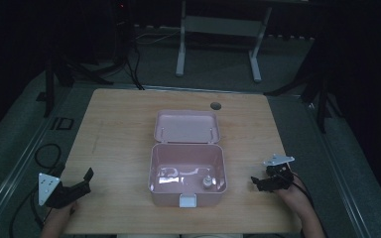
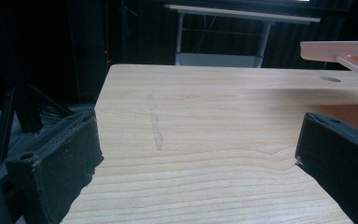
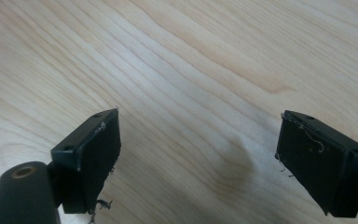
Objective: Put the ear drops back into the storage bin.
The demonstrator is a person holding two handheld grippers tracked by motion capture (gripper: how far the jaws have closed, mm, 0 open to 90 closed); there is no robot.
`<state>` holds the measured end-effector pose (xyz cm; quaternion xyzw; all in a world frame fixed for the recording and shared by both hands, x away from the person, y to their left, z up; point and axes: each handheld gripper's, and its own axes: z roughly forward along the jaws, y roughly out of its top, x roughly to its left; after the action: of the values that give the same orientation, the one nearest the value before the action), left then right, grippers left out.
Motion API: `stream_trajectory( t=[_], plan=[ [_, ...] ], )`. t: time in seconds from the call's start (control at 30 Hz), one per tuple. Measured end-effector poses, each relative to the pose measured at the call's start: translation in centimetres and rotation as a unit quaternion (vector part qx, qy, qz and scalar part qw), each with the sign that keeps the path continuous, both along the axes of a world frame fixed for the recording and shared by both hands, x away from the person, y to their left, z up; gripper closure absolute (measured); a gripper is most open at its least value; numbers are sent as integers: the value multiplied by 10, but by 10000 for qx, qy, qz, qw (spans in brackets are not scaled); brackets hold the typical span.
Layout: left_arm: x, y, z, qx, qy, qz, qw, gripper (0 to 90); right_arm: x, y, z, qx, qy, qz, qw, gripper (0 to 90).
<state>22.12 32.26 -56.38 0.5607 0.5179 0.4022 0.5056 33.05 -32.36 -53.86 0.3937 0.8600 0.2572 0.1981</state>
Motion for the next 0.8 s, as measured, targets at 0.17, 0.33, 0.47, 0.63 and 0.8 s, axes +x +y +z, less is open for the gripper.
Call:
stream_trajectory(
  t=[0.17, 0.33, 0.47, 0.63, 0.8],
  plan=[
    [0, 0, 0, 2, -3, 6, 10000, 4, -4, -3, -7, 143, -251, -356, 9989, 133],
    [0, 0, 0, 10, -8, 13, 10000, 4, -7, -4, -12, 308, -724, -850, 9933, 116],
    [0, 0, 0, 10, -9, 16, 10000, 4, -8, -4, -14, 302, -966, -1167, 9880, 116],
    [0, 0, 0, 9, -8, 14, 10000, 4, -10, -7, -16, 365, -1240, -1785, 9754, 117],
    [0, 0, 0, 5, -4, 10, 10000, 4, -15, -12, -14, 684, -1530, -2217, 9606, 117]
  ],
)
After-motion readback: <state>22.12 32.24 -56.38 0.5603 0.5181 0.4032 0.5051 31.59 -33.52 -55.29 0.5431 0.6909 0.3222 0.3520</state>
